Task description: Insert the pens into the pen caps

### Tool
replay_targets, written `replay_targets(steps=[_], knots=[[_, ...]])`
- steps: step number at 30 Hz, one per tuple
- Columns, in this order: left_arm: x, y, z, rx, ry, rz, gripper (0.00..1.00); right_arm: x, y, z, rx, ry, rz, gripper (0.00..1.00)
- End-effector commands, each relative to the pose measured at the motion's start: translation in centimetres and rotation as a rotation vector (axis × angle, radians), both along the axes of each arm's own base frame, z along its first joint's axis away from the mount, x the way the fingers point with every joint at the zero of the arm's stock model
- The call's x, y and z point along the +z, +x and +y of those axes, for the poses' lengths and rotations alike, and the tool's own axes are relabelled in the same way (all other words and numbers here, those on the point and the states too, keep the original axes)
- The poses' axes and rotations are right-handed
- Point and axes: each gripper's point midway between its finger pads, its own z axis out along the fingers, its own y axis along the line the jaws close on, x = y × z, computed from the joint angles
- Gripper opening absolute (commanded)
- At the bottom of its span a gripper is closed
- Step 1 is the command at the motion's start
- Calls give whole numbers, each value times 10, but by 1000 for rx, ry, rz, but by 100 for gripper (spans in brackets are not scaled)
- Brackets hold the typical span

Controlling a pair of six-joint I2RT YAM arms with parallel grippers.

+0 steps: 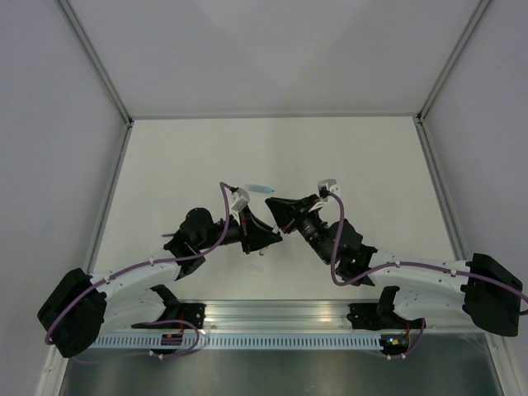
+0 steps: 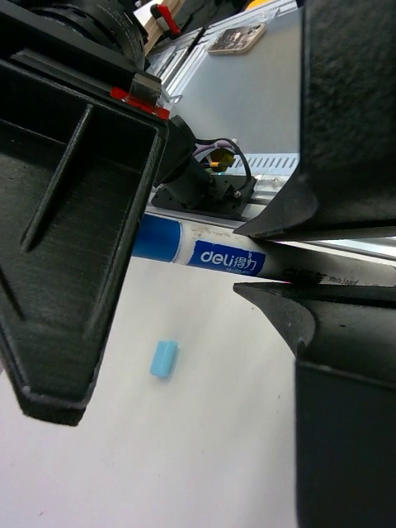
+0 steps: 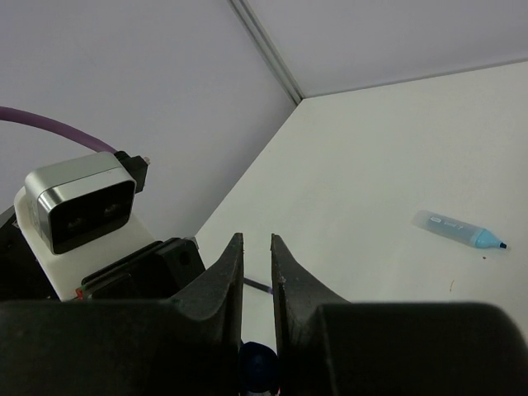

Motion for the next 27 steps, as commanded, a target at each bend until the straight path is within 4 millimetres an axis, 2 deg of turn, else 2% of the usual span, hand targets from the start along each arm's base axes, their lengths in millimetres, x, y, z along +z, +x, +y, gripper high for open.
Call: replay_targets(steps=[1,6,11,16,18,19,20,22,23,25,26,27], knots=[[141,96,51,471,-363,-165,2,-73,-63,27,288,-152,140,0],[134,101,43,456,-369,-139,2,-73,-60,37,293,-128,144,0],[126,102,44,461,-364,-133,2,-72,-61,53,317,-109,147,0],[126,96,50,459,-333,-159,2,-78,-59,47,290,-125,147,0],[124,95,49,453,-311,-166,2,-68,-55,42,266,-110,132,0],[124,89,48,427,-310,-171,2,-70,-54,40,259,-132,138,0],[125,85,46,403,-310,-180,2,-53,-52,40,247,-113,118,0],[121,76,40,346,-289,-183,2,-45,-48,37,223,-133,105,0],[119,73,38,322,-278,-193,2,-26,-46,37,214,-108,83,0],[116,62,33,259,-263,-205,2,-20,-43,35,195,-148,75,0],[114,60,32,243,-248,-215,2,-4,-41,35,186,-132,56,0],[113,55,31,217,-240,-221,2,1,-39,34,176,-135,52,0]])
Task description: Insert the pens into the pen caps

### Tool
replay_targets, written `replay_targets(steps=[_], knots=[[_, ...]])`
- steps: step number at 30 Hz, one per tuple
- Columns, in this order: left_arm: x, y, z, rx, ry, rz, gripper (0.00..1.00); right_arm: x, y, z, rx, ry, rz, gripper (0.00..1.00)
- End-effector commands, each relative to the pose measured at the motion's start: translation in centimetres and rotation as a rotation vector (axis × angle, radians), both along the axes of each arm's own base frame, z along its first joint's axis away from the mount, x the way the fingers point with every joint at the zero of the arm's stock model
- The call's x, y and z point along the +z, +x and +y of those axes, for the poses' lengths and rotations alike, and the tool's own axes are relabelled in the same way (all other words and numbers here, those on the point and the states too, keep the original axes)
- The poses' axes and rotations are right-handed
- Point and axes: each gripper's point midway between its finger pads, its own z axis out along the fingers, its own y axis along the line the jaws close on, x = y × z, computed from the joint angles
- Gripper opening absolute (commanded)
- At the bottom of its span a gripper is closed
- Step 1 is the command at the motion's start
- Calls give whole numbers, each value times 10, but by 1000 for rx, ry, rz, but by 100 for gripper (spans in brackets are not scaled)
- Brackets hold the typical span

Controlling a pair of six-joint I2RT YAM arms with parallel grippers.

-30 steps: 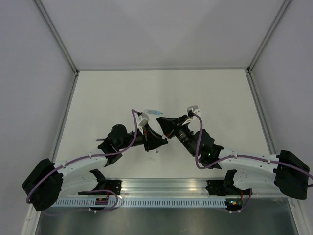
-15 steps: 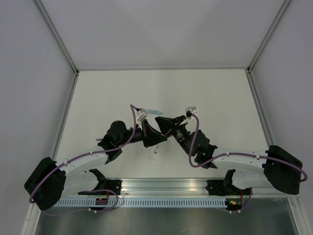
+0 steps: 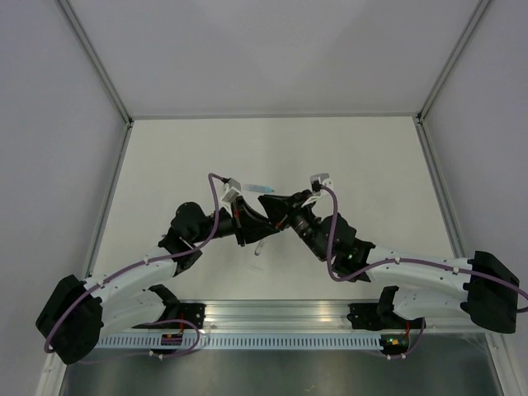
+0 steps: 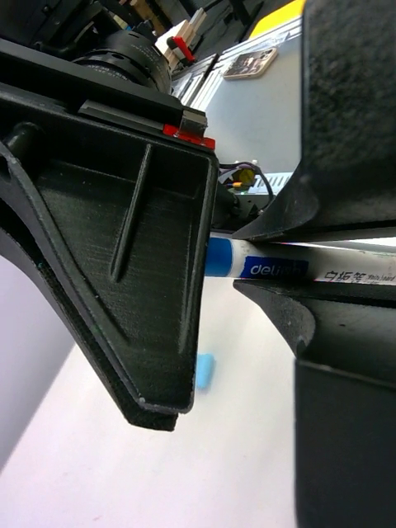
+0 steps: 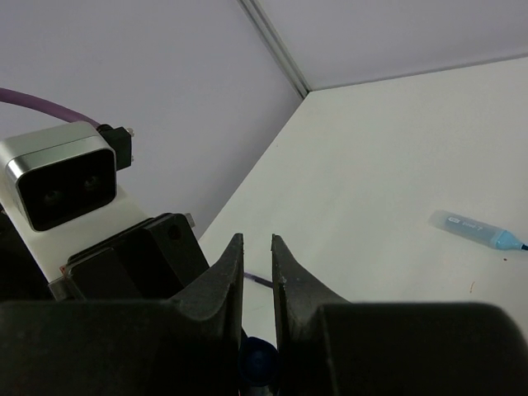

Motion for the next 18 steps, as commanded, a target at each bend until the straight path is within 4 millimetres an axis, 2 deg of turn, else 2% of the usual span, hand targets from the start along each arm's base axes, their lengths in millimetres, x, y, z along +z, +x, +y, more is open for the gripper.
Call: replay_targets(steps=[1,3,4,5,7,8,9,10,11,14,17,18], knots=[[78,52,24,246,-159,-194,7,-14,-35,18,157,-155,19,0],[74,46,21,210,-128,-183,16,-2,-30,15,138,-142,9,0],[73,45,21,203,-120,-180,26,3,-25,13,122,-139,4,0],[70,43,20,195,-105,-164,32,13,-23,11,110,-125,-8,0],[72,37,21,171,-99,-162,48,19,-13,6,80,-140,-10,0],[71,36,21,164,-89,-162,52,34,-10,4,70,-129,-26,0],[68,34,20,153,-64,-145,55,35,-6,1,60,-145,-24,0],[64,35,20,156,-45,-131,67,40,1,-4,41,-147,-28,0],[60,38,20,165,-20,-133,72,53,4,-7,28,-137,-42,0],[43,46,23,208,51,-107,79,66,20,-19,-12,-145,-40,0],[30,49,25,224,87,-86,84,68,35,-30,-44,-177,-29,0],[29,49,25,223,91,-80,85,60,40,-34,-56,-219,-12,0]])
